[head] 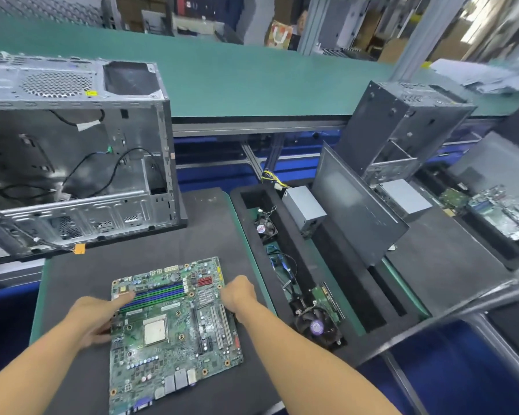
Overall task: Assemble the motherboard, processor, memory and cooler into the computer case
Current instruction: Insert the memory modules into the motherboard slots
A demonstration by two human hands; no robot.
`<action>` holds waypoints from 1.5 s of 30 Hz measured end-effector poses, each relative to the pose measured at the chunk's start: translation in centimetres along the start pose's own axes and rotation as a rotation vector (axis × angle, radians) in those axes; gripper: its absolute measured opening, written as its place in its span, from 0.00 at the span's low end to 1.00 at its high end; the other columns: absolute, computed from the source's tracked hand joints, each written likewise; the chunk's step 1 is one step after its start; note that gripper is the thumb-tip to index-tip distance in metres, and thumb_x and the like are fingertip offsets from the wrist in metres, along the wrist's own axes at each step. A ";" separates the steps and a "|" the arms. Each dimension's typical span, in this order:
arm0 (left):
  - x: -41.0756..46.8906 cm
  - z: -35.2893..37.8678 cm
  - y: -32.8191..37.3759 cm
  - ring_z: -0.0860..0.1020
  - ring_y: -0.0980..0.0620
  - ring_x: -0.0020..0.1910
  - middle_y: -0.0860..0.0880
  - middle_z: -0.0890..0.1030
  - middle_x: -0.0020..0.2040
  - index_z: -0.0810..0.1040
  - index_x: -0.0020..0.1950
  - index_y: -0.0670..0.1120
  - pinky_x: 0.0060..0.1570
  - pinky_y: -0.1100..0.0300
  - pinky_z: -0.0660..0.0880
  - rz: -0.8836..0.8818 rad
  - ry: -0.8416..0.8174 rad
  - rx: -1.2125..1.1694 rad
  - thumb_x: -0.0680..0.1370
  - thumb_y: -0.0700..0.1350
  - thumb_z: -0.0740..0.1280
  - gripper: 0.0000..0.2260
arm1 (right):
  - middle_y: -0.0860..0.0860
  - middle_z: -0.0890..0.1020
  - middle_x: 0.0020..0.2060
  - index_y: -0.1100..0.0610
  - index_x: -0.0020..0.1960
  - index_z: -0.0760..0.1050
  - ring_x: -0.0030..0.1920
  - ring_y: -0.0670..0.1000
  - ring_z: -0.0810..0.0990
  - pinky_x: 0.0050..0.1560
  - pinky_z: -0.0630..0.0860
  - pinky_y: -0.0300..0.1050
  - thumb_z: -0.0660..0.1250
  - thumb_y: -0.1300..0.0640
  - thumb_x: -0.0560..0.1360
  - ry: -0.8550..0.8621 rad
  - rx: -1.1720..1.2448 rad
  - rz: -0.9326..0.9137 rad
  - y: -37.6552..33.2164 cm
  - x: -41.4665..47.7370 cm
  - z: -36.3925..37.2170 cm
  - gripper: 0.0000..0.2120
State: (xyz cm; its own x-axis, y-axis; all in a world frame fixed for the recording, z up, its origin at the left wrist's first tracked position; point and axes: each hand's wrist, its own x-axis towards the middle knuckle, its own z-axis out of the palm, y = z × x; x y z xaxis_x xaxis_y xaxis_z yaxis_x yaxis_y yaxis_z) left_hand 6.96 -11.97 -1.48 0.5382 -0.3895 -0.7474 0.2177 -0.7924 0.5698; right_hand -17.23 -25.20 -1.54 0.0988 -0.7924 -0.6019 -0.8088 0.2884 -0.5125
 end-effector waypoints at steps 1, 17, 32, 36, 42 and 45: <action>-0.4 0.5 0.4 0.78 0.42 0.49 0.36 0.79 0.53 0.74 0.50 0.36 0.44 0.44 0.79 0.017 0.007 -0.005 0.68 0.53 0.78 0.25 | 0.53 0.75 0.44 0.60 0.49 0.72 0.44 0.54 0.72 0.43 0.69 0.44 0.64 0.61 0.80 0.010 0.010 0.000 0.1 0.1 -0.4 0.02; -0.9 14.7 12.2 0.80 0.50 0.45 0.47 0.81 0.47 0.80 0.50 0.41 0.45 0.50 0.82 0.268 -0.002 -0.105 0.68 0.56 0.77 0.22 | 0.61 0.82 0.58 0.64 0.59 0.81 0.60 0.60 0.80 0.59 0.76 0.49 0.63 0.63 0.79 0.266 0.154 -0.073 0.4 7.6 -17.5 0.13; 1.3 25.2 14.4 0.83 0.40 0.40 0.42 0.79 0.36 0.72 0.35 0.41 0.42 0.49 0.80 0.190 0.153 0.078 0.72 0.57 0.70 0.20 | 0.61 0.81 0.61 0.66 0.63 0.78 0.62 0.60 0.80 0.61 0.78 0.53 0.65 0.61 0.78 0.158 0.169 -0.087 4.2 16.3 -21.9 0.15; 1.5 25.8 14.5 0.80 0.42 0.35 0.43 0.75 0.33 0.69 0.34 0.42 0.32 0.57 0.71 0.205 0.166 0.116 0.73 0.55 0.69 0.19 | 0.66 0.79 0.61 0.70 0.62 0.75 0.64 0.65 0.76 0.65 0.75 0.62 0.64 0.60 0.77 0.158 0.190 -0.052 4.7 16.9 -21.1 0.18; 1.3 26.0 14.6 0.69 0.47 0.28 0.46 0.71 0.30 0.67 0.32 0.44 0.29 0.59 0.64 0.253 0.165 0.180 0.74 0.51 0.65 0.15 | 0.55 0.81 0.55 0.60 0.60 0.78 0.57 0.58 0.79 0.59 0.76 0.53 0.66 0.56 0.77 0.165 0.267 0.019 6.2 17.7 -19.9 0.14; 1.3 25.5 14.4 0.70 0.47 0.30 0.47 0.73 0.30 0.70 0.32 0.45 0.31 0.59 0.64 0.271 0.133 0.200 0.74 0.49 0.64 0.13 | 0.51 0.80 0.54 0.54 0.60 0.76 0.53 0.52 0.77 0.59 0.74 0.51 0.66 0.54 0.77 0.187 0.293 0.044 6.5 18.1 -19.6 0.12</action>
State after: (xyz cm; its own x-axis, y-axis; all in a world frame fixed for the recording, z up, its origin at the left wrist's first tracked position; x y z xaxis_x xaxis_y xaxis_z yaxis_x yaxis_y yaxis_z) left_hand -10.01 -35.89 -2.97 0.6586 -0.5442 -0.5196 -0.1043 -0.7499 0.6533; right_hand -32.04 -48.15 -3.75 -0.0619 -0.8526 -0.5188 -0.6063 0.4450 -0.6590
